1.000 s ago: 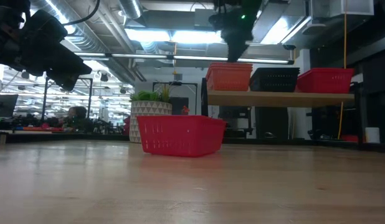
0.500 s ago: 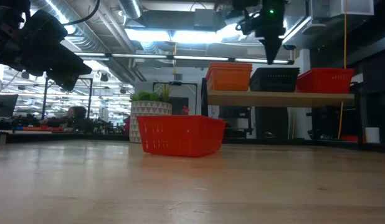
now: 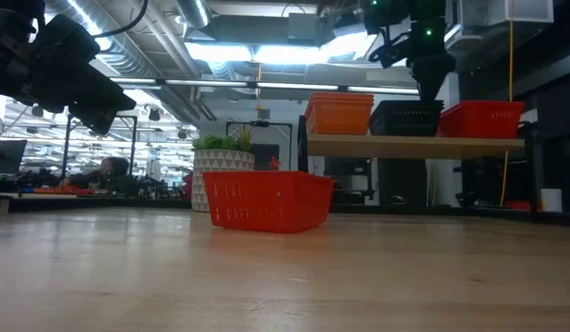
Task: Stack baskets on shelf by color
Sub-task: Adjust the stacked black bins on the shelf
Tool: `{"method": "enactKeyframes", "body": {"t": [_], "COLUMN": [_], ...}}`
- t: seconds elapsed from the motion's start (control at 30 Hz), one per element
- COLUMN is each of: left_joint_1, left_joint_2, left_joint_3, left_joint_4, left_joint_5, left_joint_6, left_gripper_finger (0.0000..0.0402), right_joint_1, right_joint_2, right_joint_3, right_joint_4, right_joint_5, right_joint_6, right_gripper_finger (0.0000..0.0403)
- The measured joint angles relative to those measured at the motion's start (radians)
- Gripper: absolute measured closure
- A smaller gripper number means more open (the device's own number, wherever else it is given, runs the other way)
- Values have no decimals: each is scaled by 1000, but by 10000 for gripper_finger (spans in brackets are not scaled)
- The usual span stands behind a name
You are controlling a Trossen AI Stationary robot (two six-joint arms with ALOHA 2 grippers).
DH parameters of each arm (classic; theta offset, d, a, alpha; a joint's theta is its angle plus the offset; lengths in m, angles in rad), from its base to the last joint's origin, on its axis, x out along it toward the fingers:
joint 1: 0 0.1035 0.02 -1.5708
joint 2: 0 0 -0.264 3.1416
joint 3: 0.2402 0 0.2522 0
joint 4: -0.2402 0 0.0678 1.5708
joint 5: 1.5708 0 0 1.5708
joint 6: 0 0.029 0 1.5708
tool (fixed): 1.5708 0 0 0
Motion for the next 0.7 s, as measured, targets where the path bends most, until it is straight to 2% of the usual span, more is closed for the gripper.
{"method": "enactKeyframes", "body": {"t": [0.5,0.7], "left_joint_1": [0,0], "left_joint_2": [0,0], "left_joint_3": [0,0], "left_joint_4": [0,0], "left_joint_5": [0,0], "left_joint_6": [-2,-2], "left_gripper_finger": [276,276], "right_joint_1": [0,0], "right_joint_2": [-29,-29], "right_joint_3": [-12,-12], "right_joint_4": [-34,-37], "right_joint_5": [19,57], "right_joint_6": [-37,-40], "right_gripper_finger": [280,280]}}
